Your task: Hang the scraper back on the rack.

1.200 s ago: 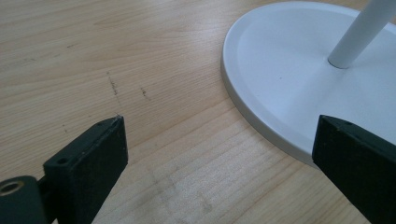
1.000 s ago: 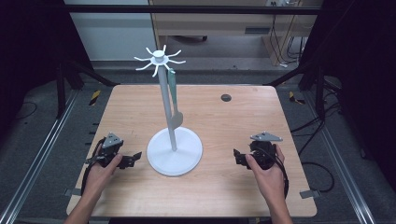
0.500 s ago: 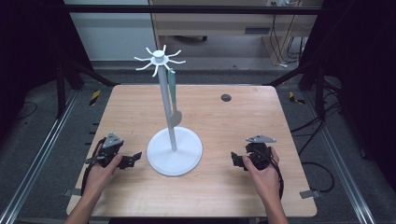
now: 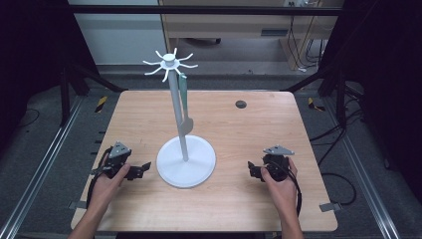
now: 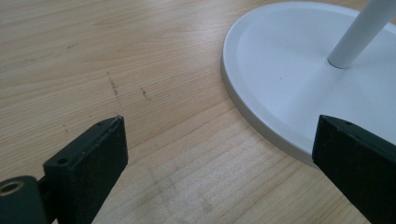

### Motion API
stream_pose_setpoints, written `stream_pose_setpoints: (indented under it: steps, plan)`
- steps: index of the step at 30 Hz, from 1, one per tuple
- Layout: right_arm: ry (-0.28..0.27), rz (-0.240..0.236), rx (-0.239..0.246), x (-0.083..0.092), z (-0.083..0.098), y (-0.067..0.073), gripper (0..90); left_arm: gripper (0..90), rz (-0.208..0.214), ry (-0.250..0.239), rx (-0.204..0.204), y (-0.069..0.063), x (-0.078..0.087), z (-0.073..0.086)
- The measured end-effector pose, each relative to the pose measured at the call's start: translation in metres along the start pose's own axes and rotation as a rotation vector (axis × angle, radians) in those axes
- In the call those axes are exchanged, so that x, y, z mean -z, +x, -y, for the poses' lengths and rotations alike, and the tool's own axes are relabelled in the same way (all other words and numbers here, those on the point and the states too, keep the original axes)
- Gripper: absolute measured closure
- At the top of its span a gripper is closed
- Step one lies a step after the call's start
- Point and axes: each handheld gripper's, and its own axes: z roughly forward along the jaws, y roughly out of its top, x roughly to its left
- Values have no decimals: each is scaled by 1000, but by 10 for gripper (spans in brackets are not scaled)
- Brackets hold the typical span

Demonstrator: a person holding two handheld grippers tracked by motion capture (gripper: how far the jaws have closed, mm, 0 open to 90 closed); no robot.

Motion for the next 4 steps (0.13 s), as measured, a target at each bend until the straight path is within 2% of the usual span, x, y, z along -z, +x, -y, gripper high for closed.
stream_pose_setpoints:
  steps: [2,4]
  plan:
    - [12,-3,-5,-1,5,-2,121,31,-1,-4,-3,0,0,-1]
    - [33,0,10,-2,7,-2,121,31,1,0,-3,-1,-1,-1]
